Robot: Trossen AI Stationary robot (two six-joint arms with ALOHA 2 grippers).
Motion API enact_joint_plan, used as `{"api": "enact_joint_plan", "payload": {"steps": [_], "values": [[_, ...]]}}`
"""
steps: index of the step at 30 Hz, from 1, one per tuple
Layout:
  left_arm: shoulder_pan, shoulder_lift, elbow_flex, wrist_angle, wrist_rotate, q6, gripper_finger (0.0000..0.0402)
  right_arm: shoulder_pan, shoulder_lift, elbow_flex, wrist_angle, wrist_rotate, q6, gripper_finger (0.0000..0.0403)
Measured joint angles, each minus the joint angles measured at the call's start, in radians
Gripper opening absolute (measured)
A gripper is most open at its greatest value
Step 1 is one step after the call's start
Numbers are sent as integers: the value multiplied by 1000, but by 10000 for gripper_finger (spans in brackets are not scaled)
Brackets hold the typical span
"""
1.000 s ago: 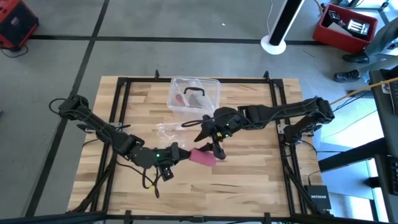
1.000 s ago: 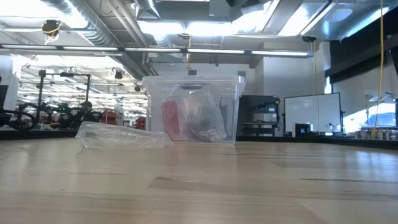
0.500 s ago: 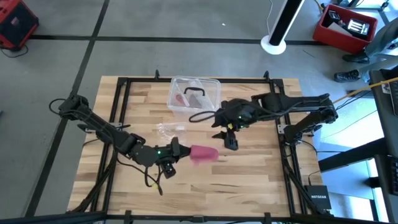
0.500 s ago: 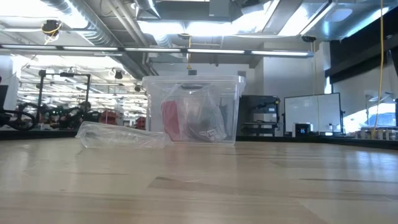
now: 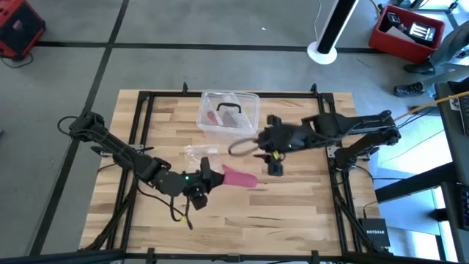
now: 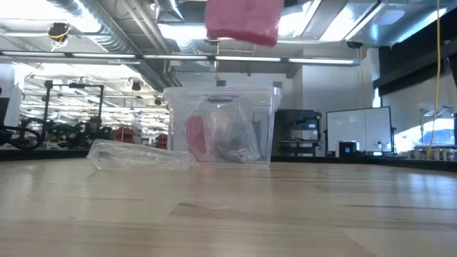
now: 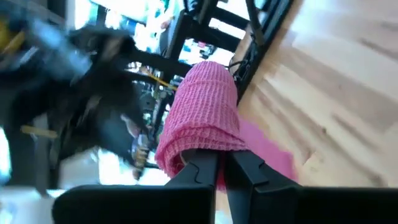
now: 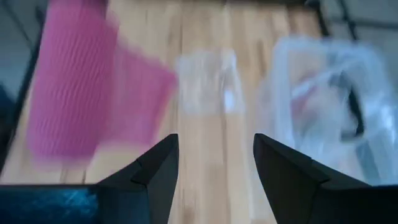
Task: Roll bandage
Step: Roll the pink bandage
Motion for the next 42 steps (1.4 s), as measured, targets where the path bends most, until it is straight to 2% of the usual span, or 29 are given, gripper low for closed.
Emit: {"api": "enact_joint_plan", "payload": {"steps": [2,4,8,12,15,18,21,27,31,34,38,42], "values": [[0,0,0,24,-3,-96,4,36,-9,-10,-87,30,29,209],[0,0,0,40,-6,-196,4,73,-37,-56,-102,68,51,209],[8,0,0,43,-6,-363,4,143,-148,-249,48,145,61,209],[20,0,0,57,-24,-433,3,172,-319,-553,350,185,61,209],[21,0,0,81,-50,-427,3,170,-438,-808,707,200,61,209],[27,0,0,116,-93,-385,3,169,-475,-1030,1038,171,60,209],[43,0,1,153,-134,-333,2,169,-470,-1153,1244,166,16,209],[69,41,1,184,-128,-268,2,140,-465,-1188,1422,199,-1,209],[70,70,1,177,-121,-239,2,95,-440,-1187,1464,126,-35,209],[68,74,1,206,-122,-239,2,69,-406,-1187,1466,112,-36,209],[63,74,1,240,-122,-200,2,49,-340,-1188,1531,17,-36,209],[63,74,1,259,-122,-184,3,51,-272,-1188,1568,2,-42,208]]}}
